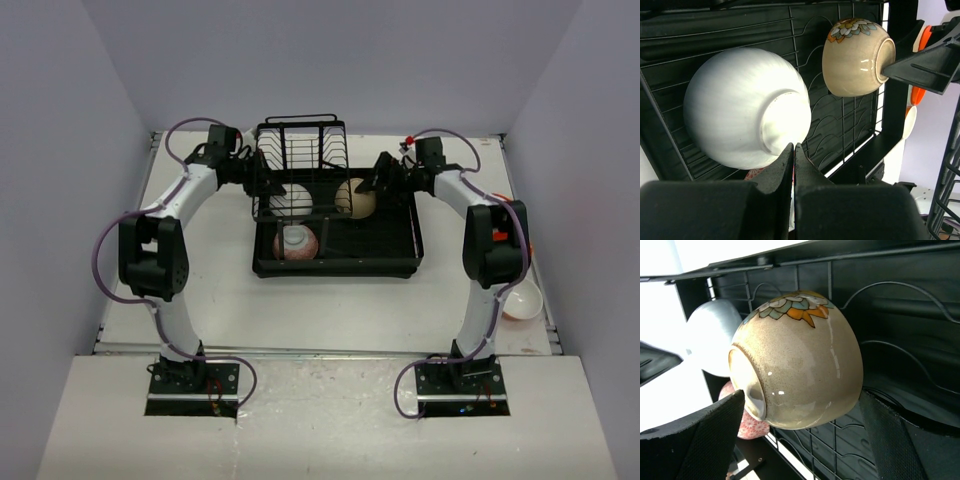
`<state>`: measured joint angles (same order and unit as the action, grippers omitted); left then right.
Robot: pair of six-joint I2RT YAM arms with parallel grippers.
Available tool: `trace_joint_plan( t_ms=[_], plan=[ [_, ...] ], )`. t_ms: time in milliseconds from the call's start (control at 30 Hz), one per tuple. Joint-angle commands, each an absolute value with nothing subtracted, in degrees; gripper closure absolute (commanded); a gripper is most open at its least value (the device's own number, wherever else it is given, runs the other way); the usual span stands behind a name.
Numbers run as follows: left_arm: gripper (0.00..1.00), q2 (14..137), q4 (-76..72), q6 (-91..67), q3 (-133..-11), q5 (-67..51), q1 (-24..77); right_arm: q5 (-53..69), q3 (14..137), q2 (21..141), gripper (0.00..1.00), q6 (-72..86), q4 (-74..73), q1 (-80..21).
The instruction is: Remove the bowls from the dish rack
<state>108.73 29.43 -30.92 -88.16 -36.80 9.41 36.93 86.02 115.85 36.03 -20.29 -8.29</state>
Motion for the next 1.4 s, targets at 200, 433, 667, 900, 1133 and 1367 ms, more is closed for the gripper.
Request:
trace_joint_plan(
  t_ms=[200,433,667,900,1133,1367],
  plan=[
    [1.00,109.7,27.9,-28.5,-90.4,-39.9,10.0,44.6,83.2,114.2,0.06,40.4,-7.3,-7.8],
    [1.00,109.9,28.0,-28.2,-90.6,-40.0,10.0,44.5,83.0,112.4,0.07,41.5,-4.5,-7.8],
    [1.00,110.6,28.4,-27.9,-91.0,-40.0,10.1,45.4,81.7,110.0,0.08,43.2,-2.0,-7.8],
    [1.00,111.1,28.5,-28.0,-91.0,-40.0,10.1,45.0,81.8,106.8,0.09,42.5,-2.6,-7.9],
    [1.00,111.6,28.0,-28.2,-91.0,-40.1,10.1,45.9,82.2,106.7,0.09,42.8,-2.9,-7.9],
    [1.00,111.4,28.2,-28.1,-91.1,-40.0,10.1,47.5,81.6,109.5,0.09,45.3,-0.4,-8.0]
  ],
)
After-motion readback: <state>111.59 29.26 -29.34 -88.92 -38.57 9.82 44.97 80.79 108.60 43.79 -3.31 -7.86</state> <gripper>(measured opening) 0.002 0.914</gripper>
